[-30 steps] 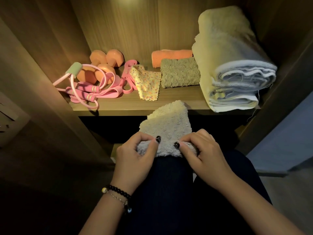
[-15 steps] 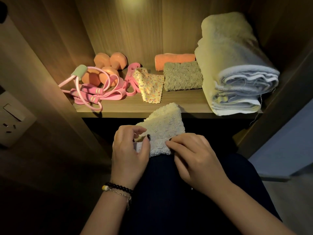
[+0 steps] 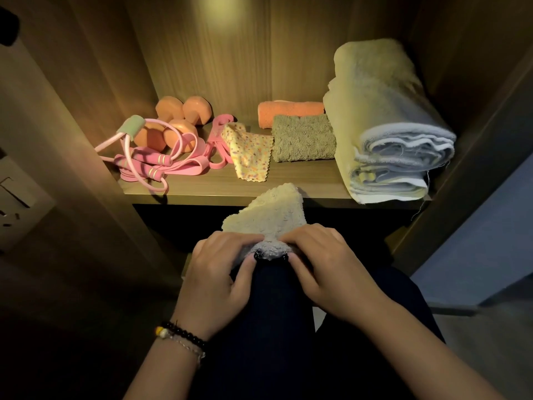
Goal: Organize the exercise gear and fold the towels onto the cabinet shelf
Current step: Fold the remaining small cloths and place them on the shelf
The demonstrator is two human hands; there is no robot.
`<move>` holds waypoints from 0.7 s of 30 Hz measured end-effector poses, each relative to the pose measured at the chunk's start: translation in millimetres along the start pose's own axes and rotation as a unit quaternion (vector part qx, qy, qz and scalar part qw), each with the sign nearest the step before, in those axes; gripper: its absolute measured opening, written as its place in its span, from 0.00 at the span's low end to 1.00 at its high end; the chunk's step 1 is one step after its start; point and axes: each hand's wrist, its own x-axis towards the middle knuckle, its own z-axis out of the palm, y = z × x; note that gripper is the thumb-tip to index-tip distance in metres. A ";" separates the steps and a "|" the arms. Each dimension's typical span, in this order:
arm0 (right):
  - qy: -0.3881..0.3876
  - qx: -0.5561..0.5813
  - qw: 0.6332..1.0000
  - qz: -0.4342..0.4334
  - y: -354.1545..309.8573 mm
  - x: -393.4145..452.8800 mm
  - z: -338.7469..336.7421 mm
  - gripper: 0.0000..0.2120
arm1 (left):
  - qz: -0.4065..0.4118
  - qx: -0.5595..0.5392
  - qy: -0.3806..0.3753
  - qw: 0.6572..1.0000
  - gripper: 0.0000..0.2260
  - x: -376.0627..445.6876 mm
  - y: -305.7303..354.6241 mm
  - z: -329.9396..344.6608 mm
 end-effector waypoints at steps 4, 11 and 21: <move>-0.012 0.112 0.993 0.039 -0.3 -6.0 -5.1 0.10 | 0.012 -0.060 0.070 0.996 0.09 -2.9 3.4 -2.9; 0.020 0.202 0.966 0.161 0.1 -13.4 7.9 0.05 | -0.123 -0.087 0.081 0.985 0.04 1.7 6.4 5.9; 0.154 -0.011 0.987 -0.051 -2.7 -12.4 24.8 0.06 | -0.146 0.003 0.122 0.982 0.08 3.8 1.9 8.9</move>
